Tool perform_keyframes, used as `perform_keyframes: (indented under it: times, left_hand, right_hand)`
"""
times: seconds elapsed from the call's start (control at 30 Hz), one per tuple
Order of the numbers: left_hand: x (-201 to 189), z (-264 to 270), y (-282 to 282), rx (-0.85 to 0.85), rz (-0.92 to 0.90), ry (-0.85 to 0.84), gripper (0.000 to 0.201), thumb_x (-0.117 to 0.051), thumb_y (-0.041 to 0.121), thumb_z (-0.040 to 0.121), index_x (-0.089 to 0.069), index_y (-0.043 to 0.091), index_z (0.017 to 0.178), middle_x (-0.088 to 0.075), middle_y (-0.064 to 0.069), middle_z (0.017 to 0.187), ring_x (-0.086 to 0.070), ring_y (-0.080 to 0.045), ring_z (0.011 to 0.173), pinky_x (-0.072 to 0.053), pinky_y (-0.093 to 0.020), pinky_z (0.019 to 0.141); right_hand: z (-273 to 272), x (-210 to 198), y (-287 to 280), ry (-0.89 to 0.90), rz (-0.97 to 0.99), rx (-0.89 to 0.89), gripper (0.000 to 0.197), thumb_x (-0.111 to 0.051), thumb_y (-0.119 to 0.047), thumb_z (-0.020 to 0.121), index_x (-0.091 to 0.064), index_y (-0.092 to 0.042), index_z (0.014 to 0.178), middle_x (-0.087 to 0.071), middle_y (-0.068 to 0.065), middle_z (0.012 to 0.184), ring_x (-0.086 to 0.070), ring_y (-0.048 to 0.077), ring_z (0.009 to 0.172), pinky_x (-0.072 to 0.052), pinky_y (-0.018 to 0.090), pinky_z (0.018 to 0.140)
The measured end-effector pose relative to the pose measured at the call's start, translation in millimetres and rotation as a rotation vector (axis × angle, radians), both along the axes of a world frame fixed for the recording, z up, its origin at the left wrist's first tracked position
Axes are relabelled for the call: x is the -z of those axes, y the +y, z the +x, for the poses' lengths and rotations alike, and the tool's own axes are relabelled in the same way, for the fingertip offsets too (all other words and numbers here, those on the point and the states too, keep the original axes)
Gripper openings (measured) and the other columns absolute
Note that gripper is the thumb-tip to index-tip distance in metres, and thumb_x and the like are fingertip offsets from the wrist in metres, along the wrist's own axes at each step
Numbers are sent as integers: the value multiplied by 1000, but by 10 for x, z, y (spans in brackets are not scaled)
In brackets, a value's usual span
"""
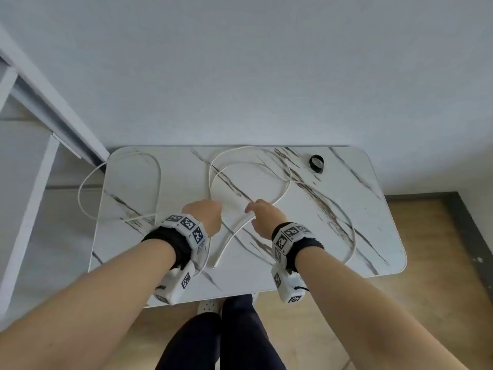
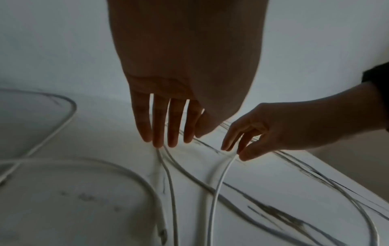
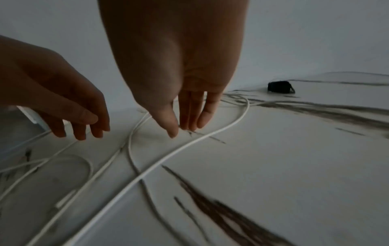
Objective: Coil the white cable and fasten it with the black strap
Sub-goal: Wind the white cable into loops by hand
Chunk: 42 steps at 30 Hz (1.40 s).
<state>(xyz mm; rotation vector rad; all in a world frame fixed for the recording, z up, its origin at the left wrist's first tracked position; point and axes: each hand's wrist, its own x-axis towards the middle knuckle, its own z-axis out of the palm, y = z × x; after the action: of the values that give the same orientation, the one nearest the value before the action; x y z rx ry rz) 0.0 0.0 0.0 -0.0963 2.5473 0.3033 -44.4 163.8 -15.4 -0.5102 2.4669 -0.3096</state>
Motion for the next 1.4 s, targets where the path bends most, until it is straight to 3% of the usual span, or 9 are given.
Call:
perform_keyframes:
  times: [0.2,0.43,0.63,0.73,0.87,0.93,1.03,1.23,1.4]
  left_hand:
    - [264,68,114,-9,76,-43,22,-37,18,93,-55,15,104,-63,-6,101,-60,-27,89,-45,-33,71]
    - [394,38,149,-122,229,-75,21,-41,18,91,-58,18,104,-65,-4,106,-60,-27,97,-49,-38,84]
    - [400,55,229,-130,334,-84,25,-44,17,95,-63,9,109,-65,-7,115,-60,-24,105,-43,-25,79]
    - [321,65,240,-165,417,-135,23,-52,21,93,-62,9,110,-65,-7,112,-60,-21,98,-46,-29,88]
    - [153,104,263,-325,623,-164,16,-61,16,87,-63,8,100,-69,-13,91,-61,-20,75,-48,-25,67]
    - [26,116,274,-371,724,-189,18,-61,15,87,-63,5,101,-69,-10,85,-61,-18,72,-48,-23,65]
    - [-171,131,266,-447,872,-205,12,-55,14,92,-62,8,99,-70,-4,85,-65,-15,74,-53,-26,73]
    - [-590,170,276,-513,1041,-216,17,-51,10,95,-60,3,107,-70,-10,91,-67,-24,85,-54,-38,86]
    - [-829,149,291,-570,1162,-254,17,-50,10,96,-60,3,107,-71,-14,97,-70,-24,86,-55,-41,89]
  right_hand:
    - [10,227,29,14,32,-9,39,-46,6,83,-56,-15,114,-52,9,119,-59,33,97,-51,43,82]
    - [-109,325,29,16,15,-36,18,-55,-4,86,-65,-17,93,-60,6,106,-61,29,94,-52,38,79]
    - [-175,216,95,9,-82,-21,10,-59,-12,86,-66,-19,88,-62,2,103,-61,24,95,-52,39,80]
    - [-195,85,128,39,-141,-33,7,-61,-14,87,-66,-17,90,-63,1,103,-60,21,96,-51,37,81]
    - [-203,-113,187,103,-200,-38,8,-62,-18,87,-68,-17,91,-62,1,106,-56,19,101,-48,34,78]
    - [-207,-214,218,148,-236,-25,7,-63,-19,86,-69,-19,89,-61,0,107,-53,17,103,-47,34,77]
    - [-207,-391,244,181,-314,-3,5,-65,-19,84,-70,-19,86,-64,-1,105,-57,17,99,-49,34,77]
    - [-220,-771,291,207,-410,58,7,-65,-19,84,-71,-19,89,-71,-1,98,-62,16,89,-49,30,77]
    - [-350,-1008,344,221,-476,91,10,-67,-22,83,-72,-19,91,-72,-1,97,-60,12,86,-49,29,82]
